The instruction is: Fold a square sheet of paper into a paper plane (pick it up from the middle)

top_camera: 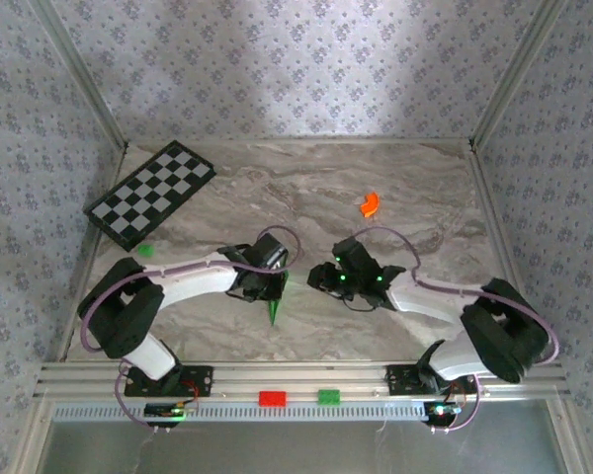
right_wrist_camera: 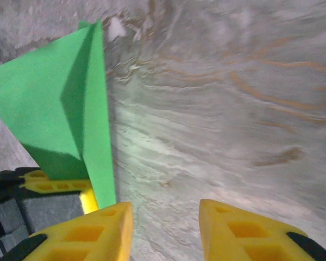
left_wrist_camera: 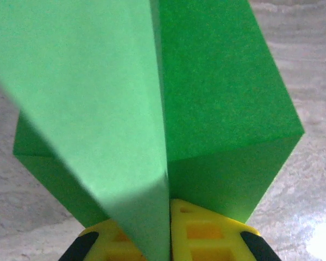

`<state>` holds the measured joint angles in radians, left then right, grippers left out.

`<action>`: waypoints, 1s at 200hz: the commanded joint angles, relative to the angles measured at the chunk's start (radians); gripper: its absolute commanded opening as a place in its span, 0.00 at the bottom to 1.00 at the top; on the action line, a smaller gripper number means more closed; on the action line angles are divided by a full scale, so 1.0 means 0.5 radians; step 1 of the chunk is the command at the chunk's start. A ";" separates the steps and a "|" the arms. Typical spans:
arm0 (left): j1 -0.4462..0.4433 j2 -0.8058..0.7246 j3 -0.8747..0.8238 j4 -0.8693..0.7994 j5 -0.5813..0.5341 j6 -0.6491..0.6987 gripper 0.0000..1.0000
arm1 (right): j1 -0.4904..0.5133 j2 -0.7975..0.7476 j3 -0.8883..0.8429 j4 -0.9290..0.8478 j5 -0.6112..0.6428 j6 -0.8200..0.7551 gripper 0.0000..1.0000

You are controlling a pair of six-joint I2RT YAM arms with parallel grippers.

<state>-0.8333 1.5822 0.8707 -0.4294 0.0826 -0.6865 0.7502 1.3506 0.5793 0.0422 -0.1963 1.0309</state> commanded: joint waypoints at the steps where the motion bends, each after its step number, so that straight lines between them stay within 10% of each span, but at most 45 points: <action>1: -0.012 0.087 0.117 -0.176 -0.123 -0.055 0.10 | -0.054 -0.157 -0.150 -0.149 0.108 -0.005 0.39; 200: -0.151 0.489 0.293 -0.390 -0.356 -0.174 0.37 | -0.166 -0.514 -0.402 -0.124 0.094 0.058 0.43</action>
<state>-0.8871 1.7546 1.0393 -0.5751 -0.0570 -0.7433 0.6735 1.1019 0.3859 -0.0124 -0.1600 1.0409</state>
